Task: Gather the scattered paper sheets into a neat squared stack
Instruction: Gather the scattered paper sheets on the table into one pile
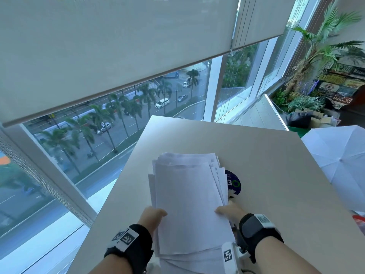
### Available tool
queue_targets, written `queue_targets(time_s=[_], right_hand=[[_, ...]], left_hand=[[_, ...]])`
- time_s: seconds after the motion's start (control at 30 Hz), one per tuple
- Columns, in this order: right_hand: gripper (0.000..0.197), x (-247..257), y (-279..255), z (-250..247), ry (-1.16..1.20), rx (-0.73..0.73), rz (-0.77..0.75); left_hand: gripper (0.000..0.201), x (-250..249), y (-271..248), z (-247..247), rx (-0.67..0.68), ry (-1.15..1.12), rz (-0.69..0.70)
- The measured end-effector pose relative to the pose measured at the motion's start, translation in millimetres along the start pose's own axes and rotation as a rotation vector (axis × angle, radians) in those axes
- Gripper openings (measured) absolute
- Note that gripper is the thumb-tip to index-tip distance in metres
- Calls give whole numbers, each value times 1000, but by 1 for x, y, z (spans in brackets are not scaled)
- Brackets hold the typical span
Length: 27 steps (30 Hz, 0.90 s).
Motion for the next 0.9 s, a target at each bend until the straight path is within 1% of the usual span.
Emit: queue_targets(time_s=[0.07, 0.1, 0.13, 0.17, 0.23, 0.3, 0.37, 0.4, 0.47, 0.53, 0.57, 0.63, 0.67, 0.7, 0.77, 0.87, 0.9], right_hand=[[49, -1, -1, 2, -35, 31, 25], [53, 3, -1, 0, -55, 6, 20], [57, 6, 0, -5, -80, -51, 14], [61, 10, -1, -12, -114, -126, -11], [72, 17, -5, -17, -175, -211, -65], [76, 15, -7, -15, -147, -205, -67], [80, 3, -4, -5, -57, -116, -38], [80, 0, -3, -1, -10, -77, -29], [74, 0, -5, 1, 31, -61, -28], [71, -1, -6, -2, 6, -111, -17], [70, 0, -7, -7, -48, -169, -12], [72, 4, -11, -17, -149, -270, -14], [73, 5, -12, -17, -139, -267, -14], [74, 4, -11, -14, -98, -245, -8], [74, 3, -10, -11, -22, -201, -5], [75, 1, -12, -10, 49, -145, 10], [74, -1, -14, -9, 40, -121, 23]], left_hand=[[43, 0, -1, 1, 26, -19, -18], [47, 3, 1, 3, 47, -33, -31], [50, 8, 4, 7, 73, -47, -56], [48, 15, 7, 11, 96, -46, -83], [38, 25, 9, 18, 109, -26, -123], [45, 13, 6, 19, 71, -29, -44], [51, -5, 1, 18, 50, -38, 55], [52, -9, 3, 19, 53, -43, 81], [58, -16, -1, 20, 80, -58, 87], [61, -13, -1, 22, 123, -103, 37], [58, -9, -5, 24, 166, -118, -12], [42, -3, -17, 29, 241, -107, -83], [35, -1, -20, 30, 245, -98, -93], [31, 0, -19, 30, 225, -84, -72], [31, -2, -17, 26, 160, -52, -11], [48, -4, -13, 20, 95, -8, 10], [51, -6, -12, 18, 83, 2, 26]])
Point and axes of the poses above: each hand's wrist, its own y-axis towards the middle knuckle, its own z-axis out of the palm, x = y × z, the point moved 10 cm from there along y, towards the middle knuckle, and after that the axes turned 5 degrees about -x, right-handed, at the moved point
